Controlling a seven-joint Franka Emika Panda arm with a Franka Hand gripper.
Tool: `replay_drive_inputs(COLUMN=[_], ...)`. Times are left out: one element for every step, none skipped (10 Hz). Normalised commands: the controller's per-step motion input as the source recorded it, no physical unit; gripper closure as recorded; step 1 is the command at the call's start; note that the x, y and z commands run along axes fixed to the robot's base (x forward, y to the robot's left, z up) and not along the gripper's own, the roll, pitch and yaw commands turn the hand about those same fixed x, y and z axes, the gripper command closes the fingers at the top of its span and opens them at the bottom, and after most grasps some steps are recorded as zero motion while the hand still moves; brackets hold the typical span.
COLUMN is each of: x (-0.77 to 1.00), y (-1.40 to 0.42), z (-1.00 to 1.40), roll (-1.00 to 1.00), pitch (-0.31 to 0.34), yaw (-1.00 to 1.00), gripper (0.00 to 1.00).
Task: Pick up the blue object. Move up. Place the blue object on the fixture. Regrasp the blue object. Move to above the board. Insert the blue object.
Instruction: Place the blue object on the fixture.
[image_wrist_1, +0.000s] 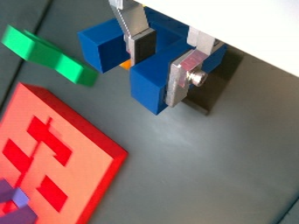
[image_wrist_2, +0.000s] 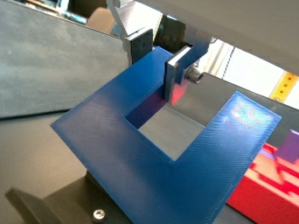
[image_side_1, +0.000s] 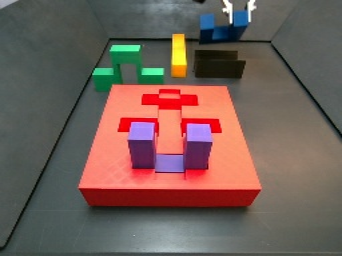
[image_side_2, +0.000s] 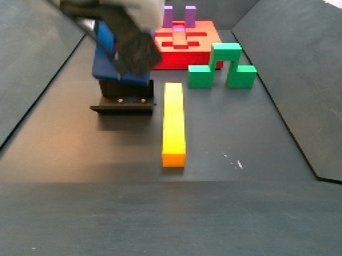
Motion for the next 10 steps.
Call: replay_drive_inputs(x=[0.25,0.23,0.31,0.28,0.15,0.08,0.06,0.0,0.03,0.01], y=[0.0,-0.02,0.0,0.0,0.03,0.02,0.0,0.0,0.0,0.0], z=[-0.36,-0.23,-0.15,-0.41,-0.35,-0.25,-0.11,0.0,-0.04,-0.08], roll=[-0.11,-0.04,-0.02,-0.12,-0.13,0.0,0.07,0.33,0.39,0.41], pitch=[0.151,0.223,0.349,0.434,0.343,0.337,0.223,0.149,0.111,0.089], yaw=[0.07,0.03,0.0,-0.07,-0.03,0.0,-0.06,-0.1,-0.09,-0.09], gripper=[1.0,1.0,1.0,1.0,1.0,1.0,1.0,1.0,1.0,1.0])
